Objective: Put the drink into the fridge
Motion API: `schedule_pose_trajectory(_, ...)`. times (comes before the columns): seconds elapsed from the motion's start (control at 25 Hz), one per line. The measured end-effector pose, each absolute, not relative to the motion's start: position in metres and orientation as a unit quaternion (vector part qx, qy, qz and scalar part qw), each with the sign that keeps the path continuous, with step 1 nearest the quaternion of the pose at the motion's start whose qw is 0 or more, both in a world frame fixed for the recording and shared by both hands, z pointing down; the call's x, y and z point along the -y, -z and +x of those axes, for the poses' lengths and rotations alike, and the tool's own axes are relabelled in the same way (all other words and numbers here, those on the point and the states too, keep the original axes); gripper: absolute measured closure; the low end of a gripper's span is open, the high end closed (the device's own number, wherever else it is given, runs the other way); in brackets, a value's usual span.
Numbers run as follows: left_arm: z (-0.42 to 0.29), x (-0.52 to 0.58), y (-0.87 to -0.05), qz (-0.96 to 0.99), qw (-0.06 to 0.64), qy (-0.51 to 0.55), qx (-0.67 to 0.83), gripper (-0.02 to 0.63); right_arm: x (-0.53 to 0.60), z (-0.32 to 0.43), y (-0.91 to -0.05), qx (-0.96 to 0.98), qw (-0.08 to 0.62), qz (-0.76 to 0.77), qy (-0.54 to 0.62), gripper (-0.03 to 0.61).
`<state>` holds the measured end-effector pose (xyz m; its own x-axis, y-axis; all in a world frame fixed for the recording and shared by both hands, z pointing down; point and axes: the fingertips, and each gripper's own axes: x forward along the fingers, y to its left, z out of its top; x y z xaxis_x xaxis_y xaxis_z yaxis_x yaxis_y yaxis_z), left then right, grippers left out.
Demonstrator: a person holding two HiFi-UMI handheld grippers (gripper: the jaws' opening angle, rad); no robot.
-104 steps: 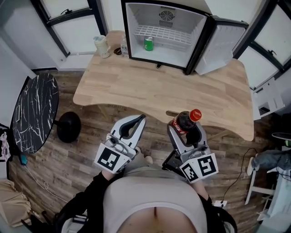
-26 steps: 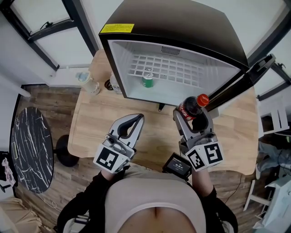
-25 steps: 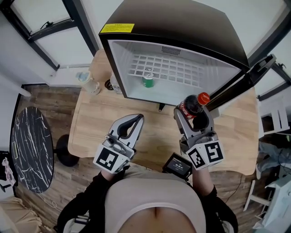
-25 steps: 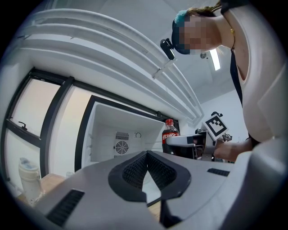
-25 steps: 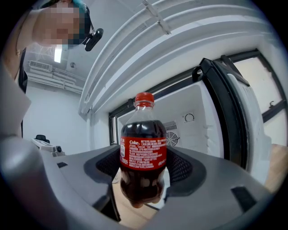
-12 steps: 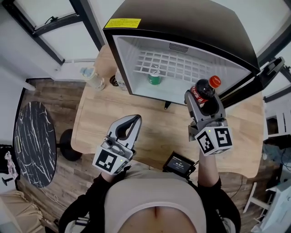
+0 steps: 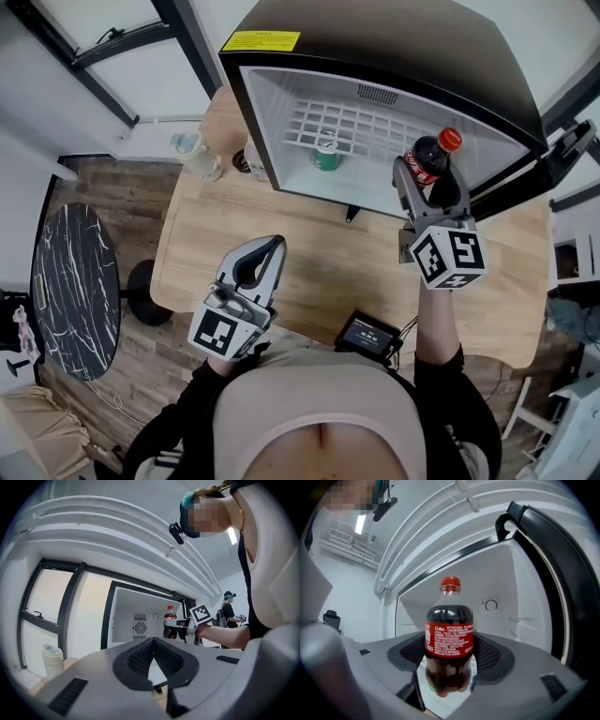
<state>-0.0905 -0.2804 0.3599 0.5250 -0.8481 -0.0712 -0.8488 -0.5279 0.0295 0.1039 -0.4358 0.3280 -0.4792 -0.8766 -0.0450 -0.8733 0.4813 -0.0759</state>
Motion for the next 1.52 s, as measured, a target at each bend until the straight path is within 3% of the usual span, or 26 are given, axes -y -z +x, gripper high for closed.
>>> schedule_pose_trajectory(1.52,-0.115,0.277,-0.377,-0.851,-0.011,-0.023,-0.525,0.609,0.545,0.116,-0.365,-0.831,-0.011,-0.555,0.033,0.255)
